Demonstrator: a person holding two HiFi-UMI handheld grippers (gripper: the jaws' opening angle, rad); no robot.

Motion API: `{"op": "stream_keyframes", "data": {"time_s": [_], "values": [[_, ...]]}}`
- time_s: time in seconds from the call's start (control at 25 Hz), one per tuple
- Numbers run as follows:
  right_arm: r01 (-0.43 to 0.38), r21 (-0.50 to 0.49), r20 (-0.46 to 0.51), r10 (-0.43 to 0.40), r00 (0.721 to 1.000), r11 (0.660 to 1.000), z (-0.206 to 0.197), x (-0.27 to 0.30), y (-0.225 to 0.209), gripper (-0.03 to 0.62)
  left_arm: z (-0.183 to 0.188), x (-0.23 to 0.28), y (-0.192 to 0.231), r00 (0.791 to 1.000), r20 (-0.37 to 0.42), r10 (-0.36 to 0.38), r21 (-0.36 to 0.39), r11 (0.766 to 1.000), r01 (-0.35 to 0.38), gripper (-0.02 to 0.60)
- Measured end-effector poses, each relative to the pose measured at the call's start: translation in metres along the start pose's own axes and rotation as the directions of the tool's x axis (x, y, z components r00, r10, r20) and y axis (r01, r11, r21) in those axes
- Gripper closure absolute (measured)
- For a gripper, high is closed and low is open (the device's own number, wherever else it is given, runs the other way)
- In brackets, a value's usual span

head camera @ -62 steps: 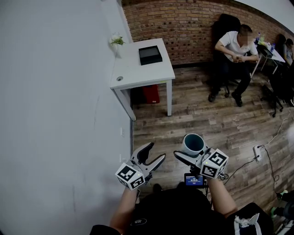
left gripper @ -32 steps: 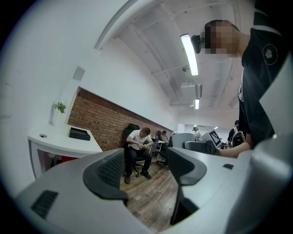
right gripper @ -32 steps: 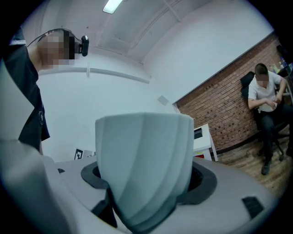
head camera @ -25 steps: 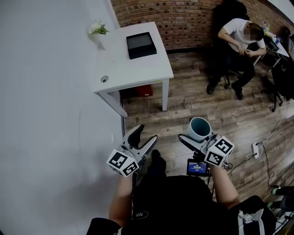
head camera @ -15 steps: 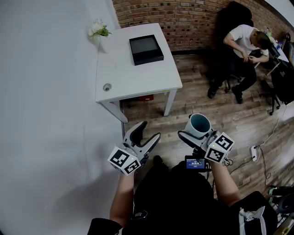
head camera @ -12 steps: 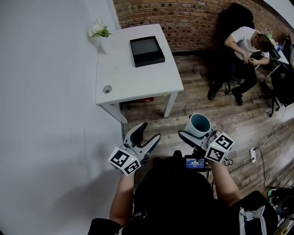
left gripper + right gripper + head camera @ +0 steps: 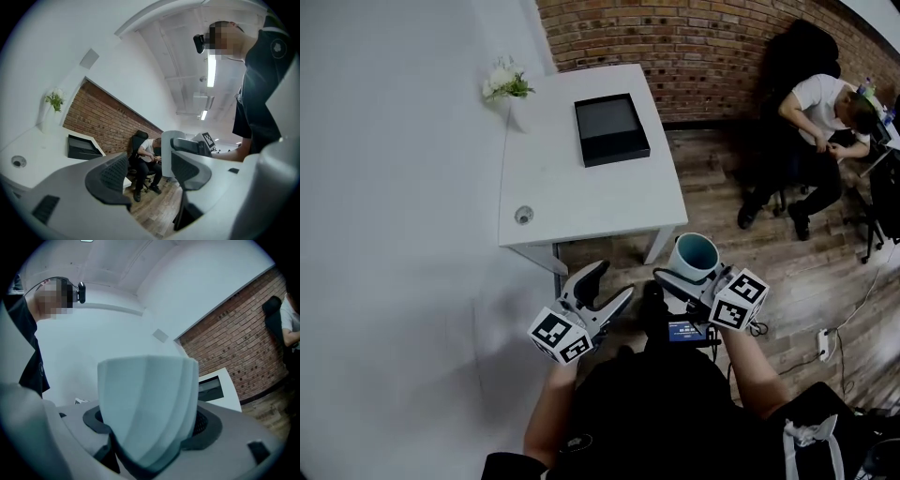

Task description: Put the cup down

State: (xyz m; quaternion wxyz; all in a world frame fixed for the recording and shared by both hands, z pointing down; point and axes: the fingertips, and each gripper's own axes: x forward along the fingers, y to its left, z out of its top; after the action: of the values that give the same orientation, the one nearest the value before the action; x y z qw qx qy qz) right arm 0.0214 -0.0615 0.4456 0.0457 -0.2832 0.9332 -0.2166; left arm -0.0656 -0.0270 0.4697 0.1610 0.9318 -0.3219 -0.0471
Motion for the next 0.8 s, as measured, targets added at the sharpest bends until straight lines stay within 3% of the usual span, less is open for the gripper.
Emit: {"op": "stream_keyframes", "data": {"time_s": [0.48, 0.8], "values": [[-0.107, -0.006, -0.030, 0.107, 0.994, 0.994, 0.074, 0.090, -0.130, 0.194, 0.056, 0.121, 0.112, 0.995, -0.009, 0.099, 0.008, 0.995, -0.099, 0.282], [-0.111, 0.035, -0.035, 0.112, 0.993, 0.993, 0.090, 0.131, -0.182, 0.194, 0.071, 0.147, 0.163, 0.989, -0.021, 0.145, 0.000, 0.989, -0.145, 0.282]]}}
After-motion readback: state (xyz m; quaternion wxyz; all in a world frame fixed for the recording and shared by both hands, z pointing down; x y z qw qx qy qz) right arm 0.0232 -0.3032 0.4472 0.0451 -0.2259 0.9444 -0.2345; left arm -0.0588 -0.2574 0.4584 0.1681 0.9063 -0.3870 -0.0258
